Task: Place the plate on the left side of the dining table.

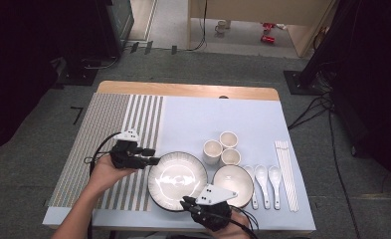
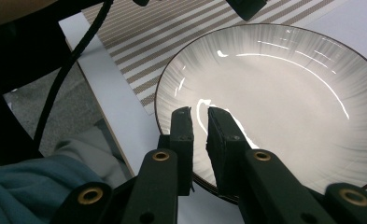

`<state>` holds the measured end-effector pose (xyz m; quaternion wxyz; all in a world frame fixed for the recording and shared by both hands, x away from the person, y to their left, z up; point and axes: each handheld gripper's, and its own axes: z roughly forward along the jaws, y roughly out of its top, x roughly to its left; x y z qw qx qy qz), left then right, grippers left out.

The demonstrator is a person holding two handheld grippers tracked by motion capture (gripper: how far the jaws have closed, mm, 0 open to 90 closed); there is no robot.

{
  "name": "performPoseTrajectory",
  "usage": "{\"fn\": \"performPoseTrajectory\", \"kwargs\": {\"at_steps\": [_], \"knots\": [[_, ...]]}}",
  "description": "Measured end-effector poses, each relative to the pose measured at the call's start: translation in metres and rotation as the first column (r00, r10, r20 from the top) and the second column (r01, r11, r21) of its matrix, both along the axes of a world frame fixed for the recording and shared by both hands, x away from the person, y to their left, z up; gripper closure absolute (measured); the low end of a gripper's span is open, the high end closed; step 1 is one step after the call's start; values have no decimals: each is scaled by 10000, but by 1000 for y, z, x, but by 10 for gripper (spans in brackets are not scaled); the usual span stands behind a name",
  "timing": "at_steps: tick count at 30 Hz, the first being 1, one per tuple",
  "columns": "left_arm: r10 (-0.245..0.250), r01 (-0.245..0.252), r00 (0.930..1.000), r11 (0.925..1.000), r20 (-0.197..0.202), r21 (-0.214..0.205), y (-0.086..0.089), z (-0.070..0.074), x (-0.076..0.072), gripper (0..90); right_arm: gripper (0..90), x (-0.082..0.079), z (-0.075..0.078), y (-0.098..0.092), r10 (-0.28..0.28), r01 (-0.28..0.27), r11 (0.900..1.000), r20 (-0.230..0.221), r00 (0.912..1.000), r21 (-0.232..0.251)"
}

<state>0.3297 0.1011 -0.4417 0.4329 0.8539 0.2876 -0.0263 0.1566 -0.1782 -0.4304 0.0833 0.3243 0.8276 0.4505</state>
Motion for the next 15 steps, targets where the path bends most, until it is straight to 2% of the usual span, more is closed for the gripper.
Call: {"fn": "performPoseTrajectory", "kwargs": {"at_steps": [4,15], "knots": [[-17,17,10000,10000,12,-1,-1,-1,0,541,826,0,-1,0,-21,21,10000,-14,10000,30],[-65,65,10000,10000,-5,31,-1,-1,1,544,874,-3,-10,4,-96,97,9996,31,9999,-264]]}}
